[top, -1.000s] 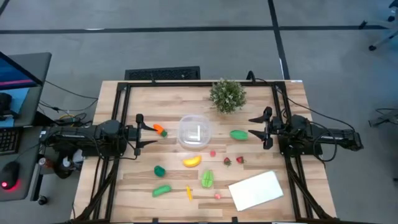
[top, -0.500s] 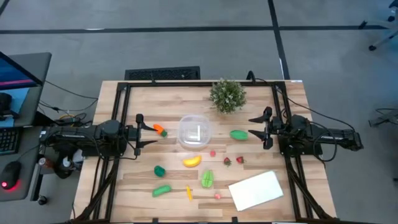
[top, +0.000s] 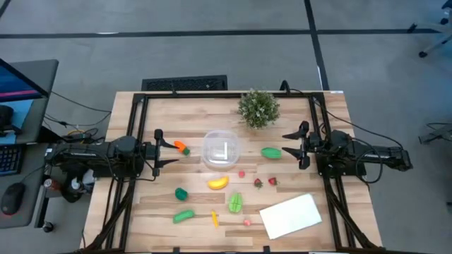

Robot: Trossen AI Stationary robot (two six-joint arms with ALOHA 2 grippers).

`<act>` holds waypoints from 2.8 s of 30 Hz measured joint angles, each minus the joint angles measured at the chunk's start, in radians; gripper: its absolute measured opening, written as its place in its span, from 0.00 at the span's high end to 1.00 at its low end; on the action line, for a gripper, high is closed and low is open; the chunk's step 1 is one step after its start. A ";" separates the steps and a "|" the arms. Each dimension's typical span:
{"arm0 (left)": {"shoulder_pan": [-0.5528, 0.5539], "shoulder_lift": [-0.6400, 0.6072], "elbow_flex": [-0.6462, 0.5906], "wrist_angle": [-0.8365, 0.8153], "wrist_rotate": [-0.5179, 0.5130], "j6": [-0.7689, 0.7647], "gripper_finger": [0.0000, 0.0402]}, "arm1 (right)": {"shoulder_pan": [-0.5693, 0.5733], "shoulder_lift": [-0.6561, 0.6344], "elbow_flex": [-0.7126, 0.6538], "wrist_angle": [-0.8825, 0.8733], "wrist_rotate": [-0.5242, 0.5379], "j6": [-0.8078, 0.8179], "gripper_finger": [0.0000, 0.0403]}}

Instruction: Pick and placing Produce into tupperware

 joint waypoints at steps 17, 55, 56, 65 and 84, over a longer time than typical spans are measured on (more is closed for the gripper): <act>0.000 0.000 0.000 0.000 0.000 0.000 0.47 | 0.000 0.000 0.000 0.000 0.000 0.000 0.42; 0.000 0.000 0.000 0.006 0.034 -0.171 0.47 | 0.007 0.000 0.000 0.080 0.000 0.411 0.42; 0.000 0.000 0.000 0.006 0.034 -0.193 0.47 | 0.007 0.000 0.000 0.080 0.000 0.411 0.42; 0.000 0.000 0.000 0.022 -0.029 -0.209 0.47 | -0.016 0.000 0.000 0.079 0.004 0.410 0.42; 0.000 0.105 0.004 0.036 -0.231 -0.280 0.47 | 0.030 0.000 0.000 0.088 -0.002 0.161 0.42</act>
